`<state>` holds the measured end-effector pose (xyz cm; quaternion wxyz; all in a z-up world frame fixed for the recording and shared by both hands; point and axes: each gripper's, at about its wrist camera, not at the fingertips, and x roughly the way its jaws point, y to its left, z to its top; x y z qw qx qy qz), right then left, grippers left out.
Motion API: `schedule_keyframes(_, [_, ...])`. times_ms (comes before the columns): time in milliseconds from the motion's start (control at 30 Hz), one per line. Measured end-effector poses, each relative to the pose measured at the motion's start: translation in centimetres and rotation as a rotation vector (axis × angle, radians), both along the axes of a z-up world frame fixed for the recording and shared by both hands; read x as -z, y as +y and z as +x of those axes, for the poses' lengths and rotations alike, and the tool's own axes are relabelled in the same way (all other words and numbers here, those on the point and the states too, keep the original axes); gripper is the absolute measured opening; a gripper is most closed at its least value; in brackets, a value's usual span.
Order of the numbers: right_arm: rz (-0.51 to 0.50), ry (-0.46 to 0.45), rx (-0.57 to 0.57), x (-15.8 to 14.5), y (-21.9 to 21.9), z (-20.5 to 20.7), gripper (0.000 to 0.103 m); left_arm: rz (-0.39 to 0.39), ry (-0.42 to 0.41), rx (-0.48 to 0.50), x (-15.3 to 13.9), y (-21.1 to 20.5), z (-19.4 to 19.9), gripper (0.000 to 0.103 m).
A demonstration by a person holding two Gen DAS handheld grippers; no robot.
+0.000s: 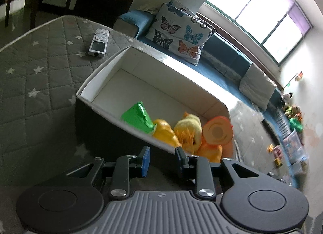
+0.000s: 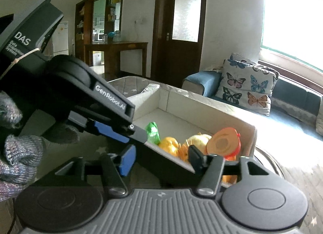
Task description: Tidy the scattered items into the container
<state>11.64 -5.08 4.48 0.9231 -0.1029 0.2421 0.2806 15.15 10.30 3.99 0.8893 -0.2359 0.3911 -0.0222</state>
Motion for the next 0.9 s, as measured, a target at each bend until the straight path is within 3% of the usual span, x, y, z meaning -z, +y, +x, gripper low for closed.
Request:
schedule_keyframes(167, [0.021,0.015,0.015,0.6,-0.8,-1.5,0.070,0.055,-0.022,0.013,0.1,-1.0,-2.3,0.030])
schedule_keyframes(233, [0.023,0.019,0.027,0.8,-1.1,-1.9,0.081,0.065,-0.025,0.014,0.2,-1.2,-3.0,0.030])
schedule_keyframes(433, [0.050,0.049,0.066,1.5,-2.2,-2.7,0.083,0.071,-0.026,0.010,0.8,-1.7,-5.1,0.030])
schedule_keyframes(533, [0.060,0.047,0.084,1.7,-2.6,-3.4,0.091,0.079,-0.028,0.010,0.9,-1.9,-5.8,0.030])
schedule_keyframes(900, [0.075,0.044,0.116,1.5,-3.0,-4.8,0.103,0.111,-0.027,0.006,1.3,-2.4,-7.7,0.030])
